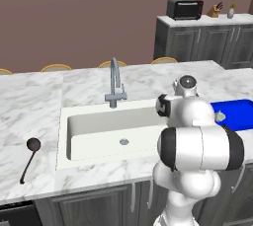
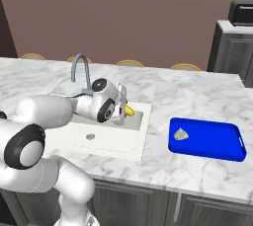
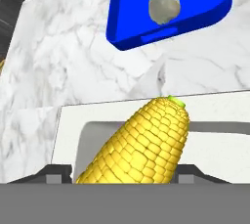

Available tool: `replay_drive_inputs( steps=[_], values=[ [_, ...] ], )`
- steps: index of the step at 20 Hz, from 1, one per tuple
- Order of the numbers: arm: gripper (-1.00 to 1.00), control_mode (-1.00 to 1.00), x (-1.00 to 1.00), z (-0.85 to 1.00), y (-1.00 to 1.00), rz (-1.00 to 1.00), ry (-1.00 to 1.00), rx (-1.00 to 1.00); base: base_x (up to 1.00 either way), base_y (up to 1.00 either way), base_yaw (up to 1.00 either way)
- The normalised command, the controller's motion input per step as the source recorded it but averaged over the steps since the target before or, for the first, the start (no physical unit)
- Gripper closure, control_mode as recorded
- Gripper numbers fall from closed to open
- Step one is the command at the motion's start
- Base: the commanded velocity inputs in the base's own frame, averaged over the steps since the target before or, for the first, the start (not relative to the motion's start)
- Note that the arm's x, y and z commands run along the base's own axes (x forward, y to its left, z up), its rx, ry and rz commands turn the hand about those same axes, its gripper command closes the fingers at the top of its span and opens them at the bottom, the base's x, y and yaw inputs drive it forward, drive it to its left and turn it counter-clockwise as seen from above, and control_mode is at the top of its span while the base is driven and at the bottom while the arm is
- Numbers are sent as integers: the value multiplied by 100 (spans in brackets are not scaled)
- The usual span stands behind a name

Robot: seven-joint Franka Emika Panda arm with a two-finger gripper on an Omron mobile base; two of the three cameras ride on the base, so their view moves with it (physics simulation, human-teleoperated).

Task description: Pick up all produce items and place them in the sink. Turn on the sink faucet to wash them. Then turn the sink off and put them in the tray.

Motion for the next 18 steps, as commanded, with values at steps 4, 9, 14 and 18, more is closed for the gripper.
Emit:
replay_drive_inputs(
  steps=[4, 9, 14, 18],
  values=[
    [100, -100, 0, 95, -43, -10, 28, 0, 0, 0, 0],
    [100, -100, 0, 53, -73, -12, 35, 0, 0, 0, 0],
    [100, -100, -6, -4, -87, -10, 25, 0, 0, 0, 0],
    [100, -100, -17, -17, -90, -11, 21, 0, 0, 0, 0]
  ],
)
